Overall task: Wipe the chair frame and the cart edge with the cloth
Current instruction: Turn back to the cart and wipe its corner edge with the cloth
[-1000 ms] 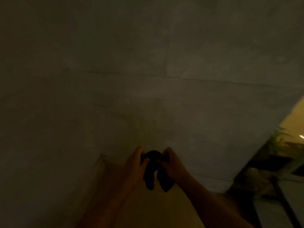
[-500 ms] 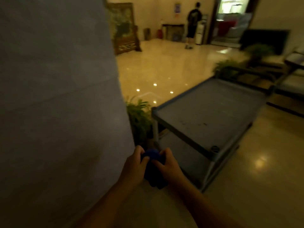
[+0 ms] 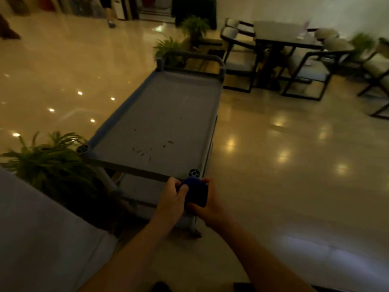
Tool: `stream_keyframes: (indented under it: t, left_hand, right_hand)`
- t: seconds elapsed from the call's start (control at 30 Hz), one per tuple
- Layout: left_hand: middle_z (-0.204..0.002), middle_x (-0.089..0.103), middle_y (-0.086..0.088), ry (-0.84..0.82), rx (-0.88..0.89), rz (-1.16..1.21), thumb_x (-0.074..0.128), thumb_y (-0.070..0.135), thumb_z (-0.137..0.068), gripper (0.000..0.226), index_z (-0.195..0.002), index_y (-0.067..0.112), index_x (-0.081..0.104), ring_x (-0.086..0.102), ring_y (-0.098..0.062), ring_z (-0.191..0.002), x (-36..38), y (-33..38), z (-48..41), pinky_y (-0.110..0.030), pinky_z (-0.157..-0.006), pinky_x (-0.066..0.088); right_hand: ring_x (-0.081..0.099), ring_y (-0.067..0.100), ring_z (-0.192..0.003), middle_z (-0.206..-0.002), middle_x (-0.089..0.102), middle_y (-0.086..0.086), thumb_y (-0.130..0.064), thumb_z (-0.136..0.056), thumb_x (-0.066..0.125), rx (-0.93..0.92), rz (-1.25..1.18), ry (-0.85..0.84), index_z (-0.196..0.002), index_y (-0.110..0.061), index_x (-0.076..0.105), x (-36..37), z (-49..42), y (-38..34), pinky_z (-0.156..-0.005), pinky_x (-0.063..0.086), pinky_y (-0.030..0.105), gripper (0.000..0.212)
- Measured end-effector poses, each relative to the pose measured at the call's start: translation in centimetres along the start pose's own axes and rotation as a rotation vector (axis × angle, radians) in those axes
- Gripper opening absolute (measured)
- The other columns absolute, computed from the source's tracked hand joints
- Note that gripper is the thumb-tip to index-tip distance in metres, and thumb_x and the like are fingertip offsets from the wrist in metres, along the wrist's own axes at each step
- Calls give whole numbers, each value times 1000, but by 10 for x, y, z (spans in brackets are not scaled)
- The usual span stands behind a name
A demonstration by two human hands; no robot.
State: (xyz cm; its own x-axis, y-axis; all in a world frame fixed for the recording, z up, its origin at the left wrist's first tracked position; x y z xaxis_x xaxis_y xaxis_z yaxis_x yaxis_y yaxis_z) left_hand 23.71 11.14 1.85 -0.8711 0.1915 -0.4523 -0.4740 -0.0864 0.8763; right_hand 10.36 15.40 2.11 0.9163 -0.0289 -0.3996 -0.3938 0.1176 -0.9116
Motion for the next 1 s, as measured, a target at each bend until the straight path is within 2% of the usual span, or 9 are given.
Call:
stream_keyframes:
  t: [0.1, 0.2, 0.3, 0.4, 0.47, 0.6, 0.73, 0.87, 1.0]
  left_hand:
    - [-83, 54, -3, -91, 13, 67, 48, 31, -94, 16, -79, 27, 43, 55, -18, -74, -8, 0, -29, -35, -63, 47]
    - [-82, 54, -1, -164, 55, 90, 52, 30, -93, 15, -80, 25, 46, 56, -15, -75, -18, 4, -53, -26, -58, 47]
    - [-82, 53, -3, -238, 92, 68, 52, 27, -94, 17, -81, 20, 45, 57, -15, -73, -23, 8, -70, -20, -50, 49]
    - [-80, 51, -7, -258, 110, -50, 54, 26, -93, 21, -79, 19, 40, 54, -24, -69, -25, 10, -86, -33, -57, 50]
    - [-77, 49, -6, -209, 127, -115, 58, 25, -90, 25, -76, 19, 38, 48, -22, -65, -28, 10, -104, -33, -57, 44]
    - [-91, 54, -5, -159, 176, -141, 63, 22, -87, 19, -88, 17, 44, 55, -22, -74, -27, 12, -138, -35, -64, 50]
    - [-119, 53, -3, -107, 174, -219, 59, 16, -89, 25, -110, 23, 47, 56, -19, -91, -15, 1, -175, -32, -79, 50]
    - [-133, 50, -6, -42, -12, -265, 55, 14, -93, 38, -129, 21, 45, 53, -25, -112, 3, -10, -208, -40, -97, 49]
    - [-126, 54, -9, 85, -224, -267, 56, 17, -92, 32, -124, 17, 50, 56, -26, -104, 15, -12, -217, -39, -90, 50]
  right_hand:
    - [64, -1, -94, -111, 57, -14, -36, -69, 82, 12, 47, 52, -114, -47, 32, 3, -14, -5, -74, 58, 20, 69]
    - [58, -12, -60, -100, 61, -2, -24, -79, 77, 42, 63, 67, -113, -41, 35, 3, -31, -11, -48, 43, 4, 56]
    - [55, -11, -50, -91, 62, 5, -23, -84, 74, 47, 91, 77, -111, -33, 39, -3, -49, -19, -41, 39, 5, 45]
    - [53, -2, -43, -80, 61, 5, -23, -87, 70, 57, 153, 43, -107, -31, 40, -8, -66, -24, -38, 38, 10, 36]
    - [53, 1, -40, -77, 61, 8, -15, -89, 64, 59, 197, 4, -109, -28, 43, -14, -85, -25, -38, 38, 12, 32]
    - [58, 4, -46, -79, 62, 8, -13, -89, 61, 41, 267, -93, -108, -27, 44, -23, -132, -18, -41, 44, 16, 29]
    - [65, 28, -72, -89, 62, 8, -15, -86, 61, 9, 343, -291, -110, -30, 44, -22, -195, 4, -59, 56, 45, 33]
    - [62, 11, -69, -89, 57, -11, -17, -87, 57, -56, 401, -561, -113, -39, 42, -18, -262, 28, -55, 50, 29, 37]
    - [57, 13, -72, -103, 57, 2, -8, -86, 57, -167, 471, -830, -125, -25, 43, -13, -312, 32, -55, 43, 25, 45]
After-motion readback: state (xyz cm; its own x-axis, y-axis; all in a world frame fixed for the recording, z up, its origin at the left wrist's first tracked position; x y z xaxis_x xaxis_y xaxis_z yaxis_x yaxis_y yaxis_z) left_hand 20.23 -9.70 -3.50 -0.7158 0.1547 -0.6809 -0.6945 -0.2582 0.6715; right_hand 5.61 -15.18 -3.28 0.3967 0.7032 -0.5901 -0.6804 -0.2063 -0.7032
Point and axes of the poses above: each hand's wrist, its own z-axis away from the middle knuckle, its own x-axis out of the palm, y = z × x, the point moved 4 cm from there along -z, towards the middle knuckle
